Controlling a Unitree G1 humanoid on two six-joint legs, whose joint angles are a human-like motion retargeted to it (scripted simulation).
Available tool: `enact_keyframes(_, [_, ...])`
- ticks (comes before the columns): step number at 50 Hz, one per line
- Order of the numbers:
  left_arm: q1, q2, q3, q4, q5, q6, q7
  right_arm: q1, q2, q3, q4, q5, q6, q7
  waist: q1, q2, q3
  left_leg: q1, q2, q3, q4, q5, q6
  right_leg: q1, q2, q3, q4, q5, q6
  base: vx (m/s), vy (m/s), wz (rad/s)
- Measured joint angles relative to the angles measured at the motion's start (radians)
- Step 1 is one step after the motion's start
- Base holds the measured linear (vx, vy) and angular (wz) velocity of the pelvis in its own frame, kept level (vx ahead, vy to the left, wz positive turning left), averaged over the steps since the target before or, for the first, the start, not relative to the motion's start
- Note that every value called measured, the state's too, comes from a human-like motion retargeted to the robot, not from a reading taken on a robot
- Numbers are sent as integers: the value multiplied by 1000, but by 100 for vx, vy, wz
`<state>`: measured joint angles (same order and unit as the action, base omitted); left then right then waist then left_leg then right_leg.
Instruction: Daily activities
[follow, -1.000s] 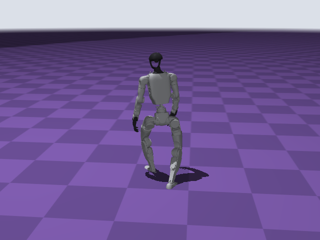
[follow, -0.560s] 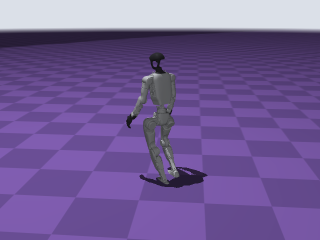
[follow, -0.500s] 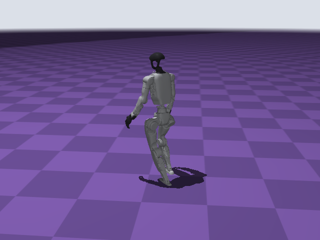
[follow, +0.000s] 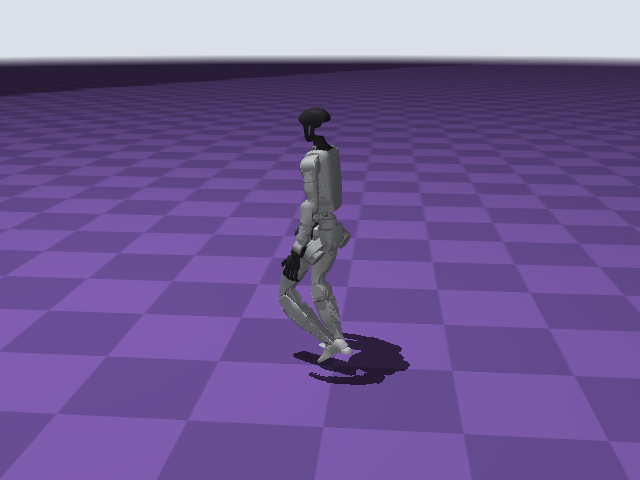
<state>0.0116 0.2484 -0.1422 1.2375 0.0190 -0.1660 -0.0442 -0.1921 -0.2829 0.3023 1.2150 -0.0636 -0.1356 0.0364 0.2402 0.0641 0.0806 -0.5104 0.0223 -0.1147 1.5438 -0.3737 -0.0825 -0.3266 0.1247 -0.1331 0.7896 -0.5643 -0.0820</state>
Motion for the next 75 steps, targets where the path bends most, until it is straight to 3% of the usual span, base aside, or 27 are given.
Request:
enact_keyframes(5, [-5, -31, -5, -30, -22, -1, 10, -28, 9, 0, -12, 31, -7, -4, 40, -50, -2, -150, 1, 81, -297, -94, 64, 120, -67, -25, -52, -76, 12, 57, -5, 62])
enact_keyframes(10, [-30, -54, 2, 0, -33, 11, 31, -65, 22, 2, -6, 38, -10, -2, 19, -133, -36, -159, -94, 163, -816, -7, 77, 177, -182, -75, -72, -137, 41, 56, -1, 77])
enact_keyframes(14, [-29, -65, 21, 27, -64, 21, 46, -64, 41, -3, -5, 43, -8, -2, 23, -159, -62, -175, -127, 201, -812, 18, 105, 181, -238, -97, 59, -177, 63, 50, 4, 34])
enact_keyframes(17, [-40, -63, 42, 53, -99, 32, 48, -56, 58, -14, -1, 49, 0, 5, 19, -213, -69, -133, -200, 222, -813, 46, 152, 172, -330, -88, 215, -129, 102, 51, 7, 44])
enact_keyframes(18, [-53, -55, 49, 62, -116, 36, 43, -57, 66, -19, 1, 53, 6, 13, 10, -260, -51, -75, -265, 234, -883, 72, 176, 161, -405, -70, 300, -83, 130, 50, 8, 73])
enact_keyframes(22, [-81, -49, 59, 40, -138, 47, 40, -52, 77, -33, 8, 63, 24, 35, -21, -332, -18, 22, -414, 212, -942, 71, 249, 47, -571, 2, 626, 95, 178, 48, 7, 85])
enact_keyframes(26, [-111, -43, 53, -27, -140, 41, 62, -44, 73, -43, 13, 55, 29, 30, -48, -327, 4, 102, -493, 122, -941, 35, 268, -79, -623, 57, 742, 51, 151, 47, -1, 101])
enact_keyframes(30, [-153, -37, 51, -106, -143, 23, 87, -34, 57, -47, 5, 24, 29, 18, -58, -255, 6, 181, -488, -34, -916, -28, 248, -170, -539, 91, 585, -42, 122, 44, -10, 134])
enact_keyframes(38, [-208, -2, 27, -132, -111, -24, 77, 24, 44, -23, 3, -47, 21, 22, -47, -159, -50, 202, -488, -416, -810, -129, 178, -199, -173, 482, 130, -25, 194, 30, -16, 205])
enact_keyframes(40, [-200, 6, 33, -121, -107, -26, 79, 44, 45, -16, 1, -61, 19, 23, -33, -161, -51, 188, -523, -483, -754, -151, 159, -199, -129, 553, 153, -38, 203, 13, -23, 210])
enact_keyframes(45, [-199, 46, 87, -78, -115, -22, 72, 79, 33, -21, -32, -86, 12, 36, -3, -135, -68, 179, -488, -641, -730, -177, 67, -152, -116, 462, 70, -52, 166, 8, -28, 191])
enact_keyframes(50, [-166, 47, 120, -75, -126, -9, 59, 127, -3, -47, -69, -76, 12, 39, -3, -94, -49, 65, -405, -502, -647, -166, 10, -130, -158, 238, 59, -76, 122, -2, -25, 230])
enact_keyframes(55, [-131, 21, 132, -61, -139, 18, 51, 177, -57, -83, -73, -72, 27, 21, -46, -32, -60, -96, -127, -59, -551, -238, 93, -78, -218, -42, 10, -83, 100, -10, -17, 283])
enact_keyframes(58, [-117, 10, 138, -36, -150, 36, 49, 197, -94, -105, -58, -74, 36, 0, -64, 16, -88, -112, 48, 157, -505, -276, 122, -30, -217, -193, -64, -67, 87, -13, -11, 260])
enact_keyframes(62, [-101, 3, 143, 4, -158, 55, 58, 202, -130, -130, -28, -68, 48, -40, -94, 75, -115, -71, 203, 360, -479, -306, 136, 31, -206, -360, -127, -50, 67, -15, -5, 250])
enact_keyframes(65, [-90, 2, 142, 26, -161, 66, 72, 183, -150, -140, -4, -55, 53, -78, -118, 108, -134, -22, 234, 442, -536, -307, 128, 70, -203, -448, -158, -37, 53, -12, 2, 231])
enact_keyframes(68, [-79, 0, 134, 37, -160, 74, 95, 143, -159, -135, 15, -40, 55, -119, -137, 111, -142, 27, 172, 443, -651, -301, 126, 94, -236, -492, -139, -31, 47, -10, 9, 206])
enact_keyframes(75, [-60, -22, 53, 44, -151, 91, 129, -17, -140, -63, 17, -42, 60, -191, -190, 25, -122, 139, -98, 325, -868, -207, 153, 15, -437, -311, 228, -26, 73, -8, 14, 198])
